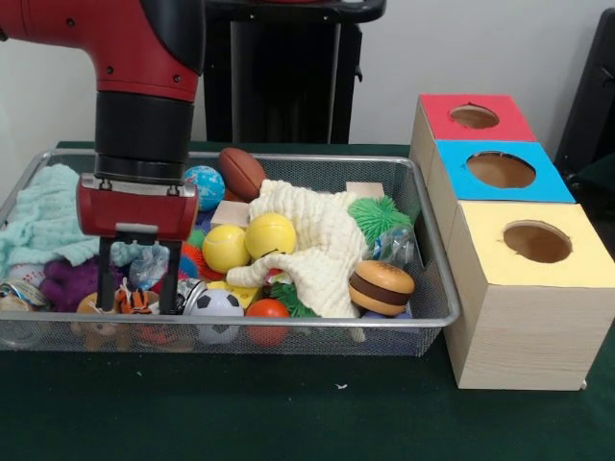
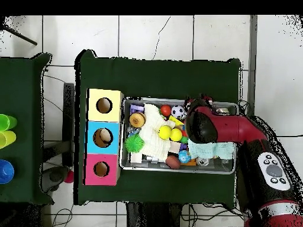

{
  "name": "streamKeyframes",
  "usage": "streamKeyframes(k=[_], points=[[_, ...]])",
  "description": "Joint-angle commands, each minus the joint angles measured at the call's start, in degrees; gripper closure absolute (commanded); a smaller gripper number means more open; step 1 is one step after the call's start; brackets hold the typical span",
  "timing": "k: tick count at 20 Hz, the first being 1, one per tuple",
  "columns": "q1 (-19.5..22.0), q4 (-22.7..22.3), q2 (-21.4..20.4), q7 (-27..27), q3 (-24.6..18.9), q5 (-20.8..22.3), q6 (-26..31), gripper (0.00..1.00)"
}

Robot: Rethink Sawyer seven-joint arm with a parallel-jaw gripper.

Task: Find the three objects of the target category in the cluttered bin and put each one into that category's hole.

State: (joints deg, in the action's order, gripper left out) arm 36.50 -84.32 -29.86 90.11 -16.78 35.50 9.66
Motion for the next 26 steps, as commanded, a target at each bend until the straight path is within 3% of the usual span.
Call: streamKeyframes(k=[1, 10, 26], points=[[-1.24, 3.16, 1.38, -5.33, -1.02, 4.02, 7.91, 0.00], [-2.09, 4.04, 1.45, -8.10, -0.03, 5.20, 10.99, 0.00], [0.24, 1.38, 0.77, -10.12, -1.67, 5.39, 13.52, 0.00]])
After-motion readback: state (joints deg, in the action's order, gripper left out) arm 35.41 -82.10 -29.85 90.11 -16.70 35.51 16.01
